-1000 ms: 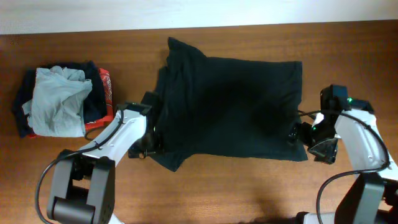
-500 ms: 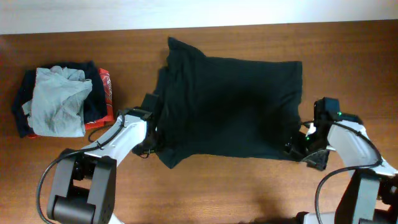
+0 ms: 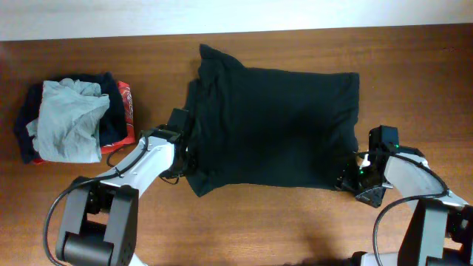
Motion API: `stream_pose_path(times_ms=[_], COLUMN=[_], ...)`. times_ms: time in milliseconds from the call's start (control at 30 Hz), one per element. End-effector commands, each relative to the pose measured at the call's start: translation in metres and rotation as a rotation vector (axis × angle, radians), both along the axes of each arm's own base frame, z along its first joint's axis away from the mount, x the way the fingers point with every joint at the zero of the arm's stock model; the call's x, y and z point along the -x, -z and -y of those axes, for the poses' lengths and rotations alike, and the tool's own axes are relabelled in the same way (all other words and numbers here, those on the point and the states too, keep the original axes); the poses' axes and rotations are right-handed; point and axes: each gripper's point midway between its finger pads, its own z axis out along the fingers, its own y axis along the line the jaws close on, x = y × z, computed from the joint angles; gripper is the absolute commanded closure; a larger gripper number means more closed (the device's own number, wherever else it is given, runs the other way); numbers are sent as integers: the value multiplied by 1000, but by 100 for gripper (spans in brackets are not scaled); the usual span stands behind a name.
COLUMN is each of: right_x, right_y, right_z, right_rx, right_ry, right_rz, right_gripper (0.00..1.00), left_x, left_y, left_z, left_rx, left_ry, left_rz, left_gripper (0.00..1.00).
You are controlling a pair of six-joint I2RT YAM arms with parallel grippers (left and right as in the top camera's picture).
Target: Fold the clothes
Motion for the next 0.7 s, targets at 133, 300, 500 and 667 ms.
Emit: stream_pose_path(times_ms=[133, 300, 500, 667], right_x=[-4, -4, -4, -8], right_y=[1, 1, 1, 1], right_z=[0, -1, -1, 0], right_rx=[3, -1, -4, -1], right_ry=[4, 4, 3, -4], right_rz=[26, 25, 27, 43], right_gripper=[25, 31, 24, 14], left_x=[1, 0, 0, -8], left_y=[-1, -1, -1, -2], left_z=[0, 0, -1, 1], left_rx=[0, 2, -3, 2], left_ry=[9, 8, 8, 26], left_rz=[3, 7, 10, 40], left_gripper=[68, 96, 99, 20])
